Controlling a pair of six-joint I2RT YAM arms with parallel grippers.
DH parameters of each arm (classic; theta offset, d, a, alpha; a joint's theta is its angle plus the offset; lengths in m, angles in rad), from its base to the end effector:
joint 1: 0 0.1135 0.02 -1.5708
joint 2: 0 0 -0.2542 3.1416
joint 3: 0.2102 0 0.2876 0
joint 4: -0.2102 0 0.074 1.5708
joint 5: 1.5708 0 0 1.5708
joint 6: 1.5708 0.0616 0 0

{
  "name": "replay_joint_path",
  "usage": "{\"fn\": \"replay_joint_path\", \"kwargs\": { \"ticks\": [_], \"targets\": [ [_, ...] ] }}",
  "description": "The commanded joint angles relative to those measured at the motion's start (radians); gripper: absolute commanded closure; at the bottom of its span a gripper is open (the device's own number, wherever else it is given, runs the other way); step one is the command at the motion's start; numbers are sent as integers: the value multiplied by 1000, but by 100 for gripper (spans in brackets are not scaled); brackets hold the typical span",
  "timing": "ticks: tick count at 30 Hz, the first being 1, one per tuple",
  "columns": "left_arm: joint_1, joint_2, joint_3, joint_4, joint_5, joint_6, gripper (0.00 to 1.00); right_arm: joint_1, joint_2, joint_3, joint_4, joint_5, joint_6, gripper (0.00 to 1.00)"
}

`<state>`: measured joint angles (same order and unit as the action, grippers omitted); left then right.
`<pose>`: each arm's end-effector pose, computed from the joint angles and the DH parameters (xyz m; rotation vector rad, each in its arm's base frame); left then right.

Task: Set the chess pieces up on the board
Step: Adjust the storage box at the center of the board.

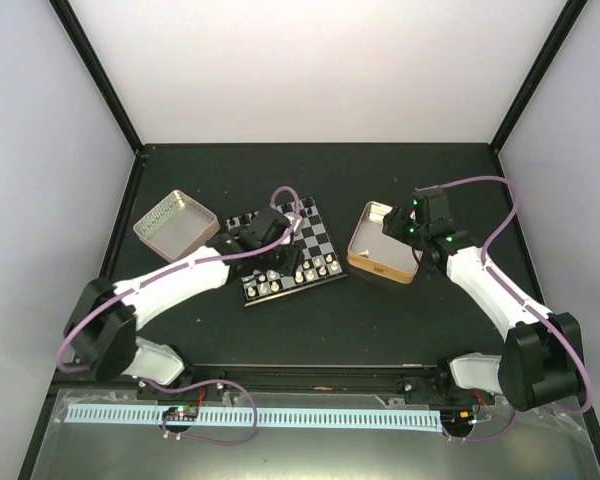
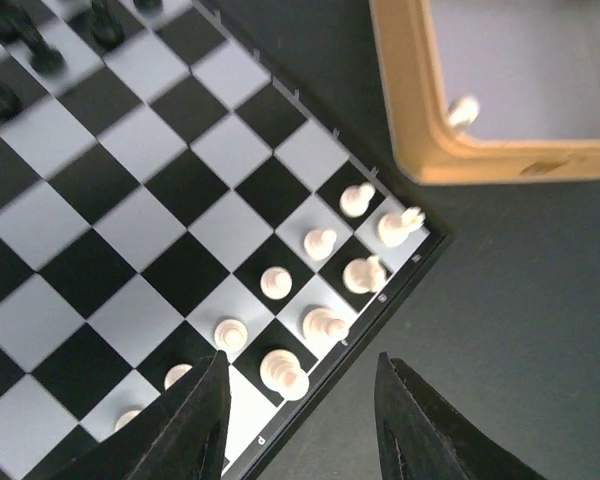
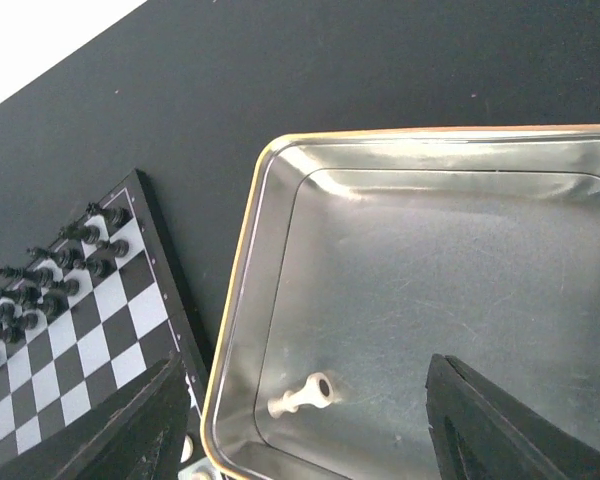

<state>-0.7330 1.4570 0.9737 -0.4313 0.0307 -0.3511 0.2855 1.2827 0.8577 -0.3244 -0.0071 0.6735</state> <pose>0.2594 -0.2361 0.1811 0.4976 2.5038 -0.4819 0.3146 0.0928 0.2036 0.4537 2.3280 0.4839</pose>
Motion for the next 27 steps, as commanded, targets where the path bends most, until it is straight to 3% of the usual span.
{"fn": "replay_joint_path", "kwargs": {
  "ticks": [1, 8, 13, 18, 27],
  "targets": [
    [7, -164, -41, 32, -56, -46, 58, -5, -14, 0, -42, -75, -97, 35],
    [12, -444, -144, 115, -180, -35, 43, -4, 65, 19, -154, -93, -184, 36],
    [26, -498, -145, 167, -202, -5, 34, -6, 140, 32, -174, -81, -200, 36],
    [56, -387, -62, 209, -191, 61, 30, -4, 290, 118, -195, -132, -245, 38],
    [113, -111, 156, 170, -31, 71, 31, -4, 409, 276, -302, -27, -326, 39]
  ]
}}
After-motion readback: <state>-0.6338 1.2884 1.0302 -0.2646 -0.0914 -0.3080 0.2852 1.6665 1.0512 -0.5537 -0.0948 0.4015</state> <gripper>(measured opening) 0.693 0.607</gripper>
